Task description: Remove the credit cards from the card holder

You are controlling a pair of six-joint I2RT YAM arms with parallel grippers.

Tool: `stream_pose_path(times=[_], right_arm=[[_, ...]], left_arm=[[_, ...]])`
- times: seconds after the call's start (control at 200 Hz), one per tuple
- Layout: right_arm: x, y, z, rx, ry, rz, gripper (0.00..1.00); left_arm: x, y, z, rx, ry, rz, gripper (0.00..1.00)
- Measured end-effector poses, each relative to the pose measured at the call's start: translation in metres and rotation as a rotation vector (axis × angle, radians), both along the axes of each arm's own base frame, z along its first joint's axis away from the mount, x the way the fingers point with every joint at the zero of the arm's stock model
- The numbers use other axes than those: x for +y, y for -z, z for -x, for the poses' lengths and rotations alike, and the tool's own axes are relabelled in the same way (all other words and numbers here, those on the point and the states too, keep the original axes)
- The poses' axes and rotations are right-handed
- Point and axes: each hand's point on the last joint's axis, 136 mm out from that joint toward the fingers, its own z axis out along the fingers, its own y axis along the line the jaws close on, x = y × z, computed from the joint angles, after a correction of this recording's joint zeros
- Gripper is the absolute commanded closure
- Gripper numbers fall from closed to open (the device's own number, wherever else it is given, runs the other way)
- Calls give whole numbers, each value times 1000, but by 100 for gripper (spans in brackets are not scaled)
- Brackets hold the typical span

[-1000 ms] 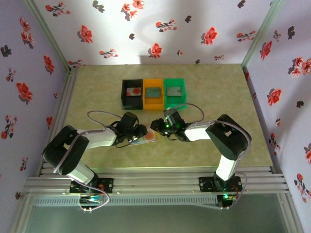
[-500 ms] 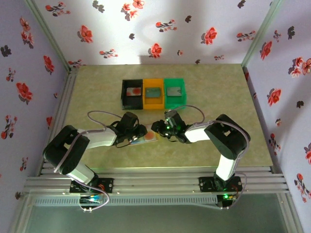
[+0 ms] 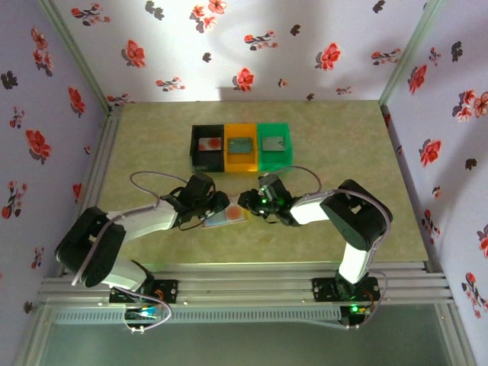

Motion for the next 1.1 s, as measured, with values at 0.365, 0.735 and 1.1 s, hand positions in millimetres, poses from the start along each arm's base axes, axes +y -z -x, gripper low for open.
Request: stream_pose_path(times=[0.365, 0.735, 1.1], right_arm=[[0, 0, 0, 10, 8, -6, 74], [0, 0, 0, 8, 10, -11, 75], [0, 1, 1, 6, 10, -14, 76]], left_arm=[[-5, 8, -5, 13, -15, 10, 62], [-9, 19, -6, 33, -10, 16, 62], [-12, 28, -6, 45, -10, 21, 63]])
